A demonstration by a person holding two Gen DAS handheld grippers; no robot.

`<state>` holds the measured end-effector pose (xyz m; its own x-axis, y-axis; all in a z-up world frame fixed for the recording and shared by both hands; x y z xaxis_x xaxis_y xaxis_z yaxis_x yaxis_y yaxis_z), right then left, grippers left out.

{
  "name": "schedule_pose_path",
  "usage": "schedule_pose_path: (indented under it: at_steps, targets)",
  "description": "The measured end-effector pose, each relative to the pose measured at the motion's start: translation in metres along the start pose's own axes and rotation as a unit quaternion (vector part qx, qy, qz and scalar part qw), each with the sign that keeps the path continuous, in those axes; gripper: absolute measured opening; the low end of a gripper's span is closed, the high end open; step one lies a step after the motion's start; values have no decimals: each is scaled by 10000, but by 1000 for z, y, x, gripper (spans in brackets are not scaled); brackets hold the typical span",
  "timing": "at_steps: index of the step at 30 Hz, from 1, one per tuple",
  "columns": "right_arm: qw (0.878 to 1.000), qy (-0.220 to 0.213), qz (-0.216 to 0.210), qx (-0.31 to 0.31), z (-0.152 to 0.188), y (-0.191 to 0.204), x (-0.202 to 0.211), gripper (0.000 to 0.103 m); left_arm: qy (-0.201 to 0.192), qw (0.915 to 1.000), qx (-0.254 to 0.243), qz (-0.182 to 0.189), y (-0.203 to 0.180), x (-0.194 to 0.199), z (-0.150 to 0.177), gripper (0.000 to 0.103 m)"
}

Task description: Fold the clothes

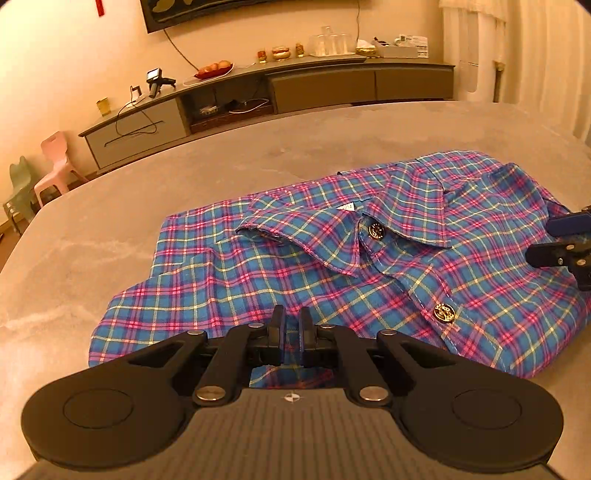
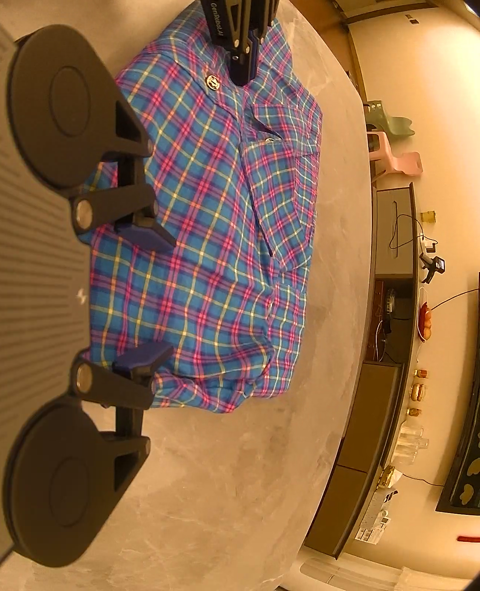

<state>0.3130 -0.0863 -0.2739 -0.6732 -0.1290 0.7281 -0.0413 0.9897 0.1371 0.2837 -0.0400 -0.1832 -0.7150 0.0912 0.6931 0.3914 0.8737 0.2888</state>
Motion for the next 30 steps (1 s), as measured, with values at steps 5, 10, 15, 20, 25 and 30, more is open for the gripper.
schedule_pose_path:
  at_steps: [5, 10, 15, 20, 25, 30]
  targets:
    - [10000, -8, 12, -2, 2, -1, 3, 55, 48, 9998, 175, -38, 0, 7, 1, 6]
    - [10000, -38, 49, 7, 4, -2, 15, 55, -112, 9992, 367, -117, -2, 35, -5, 64]
    - [9999, -152, -12, -15, 7, 1, 40, 55, -552, 9971, 513, -144, -9, 82, -16, 87]
    - [9996, -271, -51, -94, 11, 3, 62, 57, -690, 9959, 574, -126, -18, 117, -22, 92]
    - [9993, -341, -52, -174, 15, 6, 77, 60, -731, 9954, 596, -158, -23, 141, -23, 96]
    - [9987, -401, -54, -312, 19, 5, 87, 63, -712, 9953, 587, -282, -28, 153, -21, 97]
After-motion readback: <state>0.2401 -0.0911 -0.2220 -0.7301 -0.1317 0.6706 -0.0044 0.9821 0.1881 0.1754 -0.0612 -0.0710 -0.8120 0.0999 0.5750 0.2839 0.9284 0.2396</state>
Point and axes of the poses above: each gripper's, at about its wrist camera, not at the fingertips, and x roughly against the way its jaws point, y to its left, z to its underside, the point moved 7 cm from there along -x, roughly the way its jaws point, and after that the axes turned 11 degrees about -x, right-handed, at the moved point
